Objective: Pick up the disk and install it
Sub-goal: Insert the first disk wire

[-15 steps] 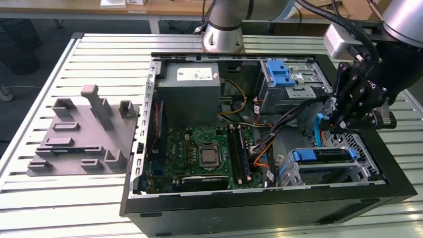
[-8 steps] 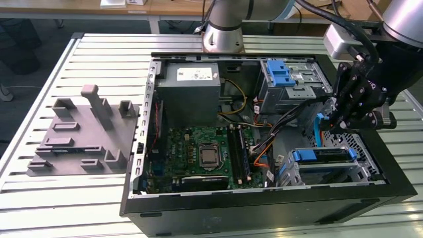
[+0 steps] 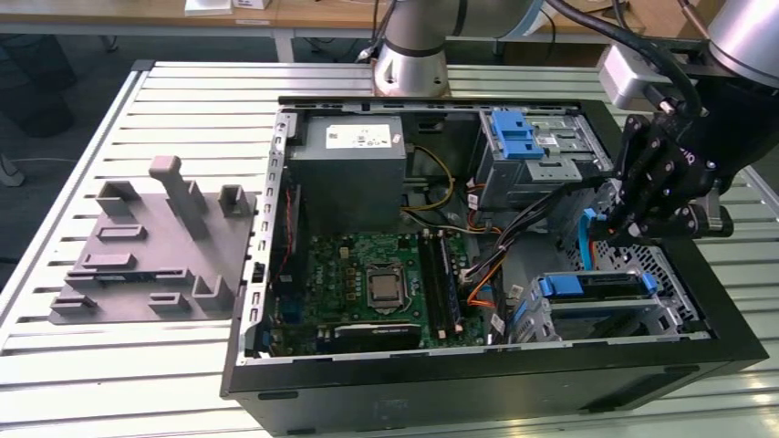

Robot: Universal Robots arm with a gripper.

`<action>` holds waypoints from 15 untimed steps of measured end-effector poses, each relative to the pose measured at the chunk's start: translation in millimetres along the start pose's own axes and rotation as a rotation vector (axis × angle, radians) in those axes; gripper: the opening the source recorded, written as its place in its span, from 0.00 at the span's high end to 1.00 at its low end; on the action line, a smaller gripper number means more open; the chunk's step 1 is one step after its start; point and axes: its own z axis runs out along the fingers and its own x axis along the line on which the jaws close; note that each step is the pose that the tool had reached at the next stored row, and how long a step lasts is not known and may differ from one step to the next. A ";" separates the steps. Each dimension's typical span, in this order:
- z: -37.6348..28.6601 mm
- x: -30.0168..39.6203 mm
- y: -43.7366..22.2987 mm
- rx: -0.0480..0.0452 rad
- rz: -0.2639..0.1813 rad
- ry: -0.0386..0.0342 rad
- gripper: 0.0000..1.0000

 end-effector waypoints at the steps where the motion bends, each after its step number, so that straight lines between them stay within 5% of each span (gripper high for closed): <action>1: 0.0 -0.2 -0.9 0.0000 0.000 0.0000 0.74; 15: 3.3 -0.2 -1.3 0.0025 0.000 -0.0002 0.74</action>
